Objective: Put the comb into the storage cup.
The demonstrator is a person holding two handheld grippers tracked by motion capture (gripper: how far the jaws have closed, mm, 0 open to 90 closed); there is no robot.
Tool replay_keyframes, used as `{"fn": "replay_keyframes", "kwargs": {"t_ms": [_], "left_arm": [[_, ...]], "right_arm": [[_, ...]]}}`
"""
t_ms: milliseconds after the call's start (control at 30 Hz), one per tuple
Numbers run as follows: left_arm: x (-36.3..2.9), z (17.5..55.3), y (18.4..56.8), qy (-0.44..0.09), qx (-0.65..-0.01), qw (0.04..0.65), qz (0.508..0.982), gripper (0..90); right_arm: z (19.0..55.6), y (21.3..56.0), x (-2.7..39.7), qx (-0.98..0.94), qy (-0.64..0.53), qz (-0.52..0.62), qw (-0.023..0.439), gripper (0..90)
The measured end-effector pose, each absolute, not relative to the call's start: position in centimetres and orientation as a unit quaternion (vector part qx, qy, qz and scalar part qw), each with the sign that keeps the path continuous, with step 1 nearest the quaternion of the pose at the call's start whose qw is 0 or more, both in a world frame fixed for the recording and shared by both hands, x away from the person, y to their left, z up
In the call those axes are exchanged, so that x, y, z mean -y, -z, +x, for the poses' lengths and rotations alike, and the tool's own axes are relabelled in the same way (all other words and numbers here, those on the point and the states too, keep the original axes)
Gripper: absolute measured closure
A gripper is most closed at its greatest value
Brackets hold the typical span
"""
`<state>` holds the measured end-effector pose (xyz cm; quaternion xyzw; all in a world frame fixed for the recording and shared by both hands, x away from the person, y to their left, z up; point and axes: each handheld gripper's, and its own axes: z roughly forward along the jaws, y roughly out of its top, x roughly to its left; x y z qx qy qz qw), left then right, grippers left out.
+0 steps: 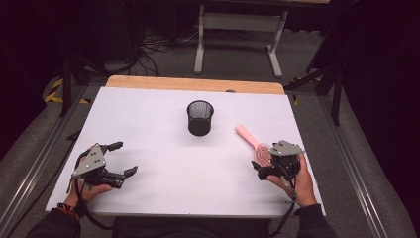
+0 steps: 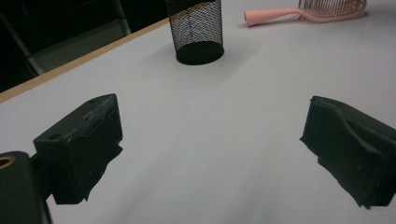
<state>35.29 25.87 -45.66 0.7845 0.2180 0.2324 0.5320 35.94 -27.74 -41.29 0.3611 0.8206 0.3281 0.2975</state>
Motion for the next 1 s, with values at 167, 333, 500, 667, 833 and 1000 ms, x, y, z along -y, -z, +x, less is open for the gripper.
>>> {"fn": "replay_keyframes", "kwargs": {"t_ms": [167, 333, 500, 667, 833, 1000], "left_arm": [[-25.8, 35.2, 45.6, -0.234, -0.217, 0.531, 0.785, 5.7], [-25.7, 35.4, 45.8, -0.23, -0.218, 0.525, 0.79, 5.7], [-25.6, 35.4, 45.8, -0.228, -0.217, 0.524, 0.791, 5.8], [-25.6, 35.4, 45.8, -0.228, -0.217, 0.518, 0.795, 6.1], [-25.6, 35.5, 45.9, -0.226, -0.219, 0.518, 0.795, 6.4], [-25.5, 35.4, 45.9, -0.234, -0.22, 0.514, 0.795, 6.5]], "right_arm": [[37.8, 41.2, 28.4, -0.844, -0.287, 0.373, 0.257, 5.3], [39.4, 41.9, 29.2, -0.859, -0.249, 0.396, 0.208, 4.9], [40.9, 42.7, 29.2, -0.877, -0.198, 0.402, 0.173, 5.9], [42.1, 43.6, 29.1, -0.885, -0.167, 0.408, 0.146, 6.4], [42.9, 44.0, 29.4, -0.887, -0.156, 0.413, 0.136, 7.2], [43.0, 43.8, 29.5, -0.888, -0.164, 0.416, 0.11, 16.4]]}}
